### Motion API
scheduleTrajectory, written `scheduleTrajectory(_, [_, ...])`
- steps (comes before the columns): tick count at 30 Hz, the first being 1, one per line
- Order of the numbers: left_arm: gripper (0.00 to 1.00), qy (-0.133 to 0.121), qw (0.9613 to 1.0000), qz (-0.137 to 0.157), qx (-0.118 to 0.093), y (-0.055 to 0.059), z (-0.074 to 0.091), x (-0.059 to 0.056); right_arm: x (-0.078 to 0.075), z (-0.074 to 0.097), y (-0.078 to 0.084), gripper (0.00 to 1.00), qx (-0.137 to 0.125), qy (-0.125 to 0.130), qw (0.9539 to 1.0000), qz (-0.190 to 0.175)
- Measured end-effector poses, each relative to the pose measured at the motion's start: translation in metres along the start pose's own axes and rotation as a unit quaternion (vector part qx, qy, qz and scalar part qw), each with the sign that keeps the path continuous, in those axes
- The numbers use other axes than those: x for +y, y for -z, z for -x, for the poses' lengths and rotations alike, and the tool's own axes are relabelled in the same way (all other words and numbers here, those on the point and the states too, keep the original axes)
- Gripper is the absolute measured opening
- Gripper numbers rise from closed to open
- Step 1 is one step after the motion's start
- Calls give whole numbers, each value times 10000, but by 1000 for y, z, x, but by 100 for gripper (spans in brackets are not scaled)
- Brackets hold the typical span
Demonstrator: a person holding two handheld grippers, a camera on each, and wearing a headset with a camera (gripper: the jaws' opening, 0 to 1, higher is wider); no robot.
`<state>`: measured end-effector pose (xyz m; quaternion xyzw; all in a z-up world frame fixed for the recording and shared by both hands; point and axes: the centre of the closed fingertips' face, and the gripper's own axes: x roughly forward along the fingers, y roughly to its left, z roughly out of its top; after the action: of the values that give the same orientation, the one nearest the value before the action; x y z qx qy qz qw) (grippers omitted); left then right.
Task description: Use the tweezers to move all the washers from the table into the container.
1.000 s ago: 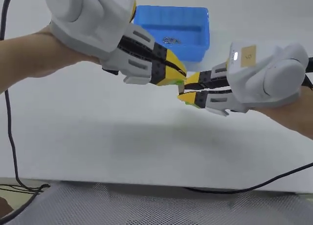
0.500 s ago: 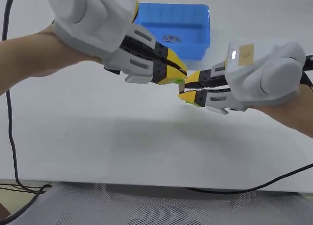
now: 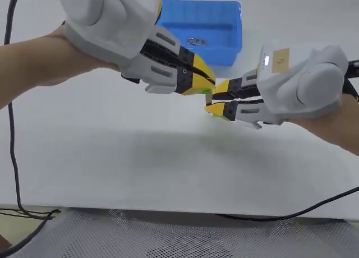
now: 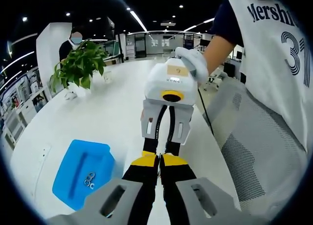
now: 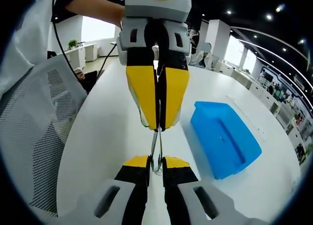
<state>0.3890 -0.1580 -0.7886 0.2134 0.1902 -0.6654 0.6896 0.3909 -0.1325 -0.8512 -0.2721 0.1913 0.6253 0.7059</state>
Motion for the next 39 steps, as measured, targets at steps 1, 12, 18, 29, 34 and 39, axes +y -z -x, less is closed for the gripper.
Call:
scheduleTrajectory(1, [6,-1,10000,-6,9,0,0,0,0,0,1,11,7,3,10000,0])
scheduleTrajectory(12, [6,21,10000,52,-37,-1,-3,2,-1,0,7,11,59,-52,9998,-157])
scheduleTrajectory(18, [6,38,9999,93,-42,-3,-4,0,0,-1,9,10,73,-88,9997,-234])
scheduleTrajectory(29, [6,69,9999,118,44,0,0,0,1,-2,7,9,77,-120,9997,-214])
scheduleTrajectory(34, [6,68,9999,114,17,-6,9,0,0,1,-3,9,-1,-85,9998,-164])
scheduleTrajectory(39, [6,65,9999,82,-1,-12,19,2,-3,4,-14,9,-62,-39,9999,-77])
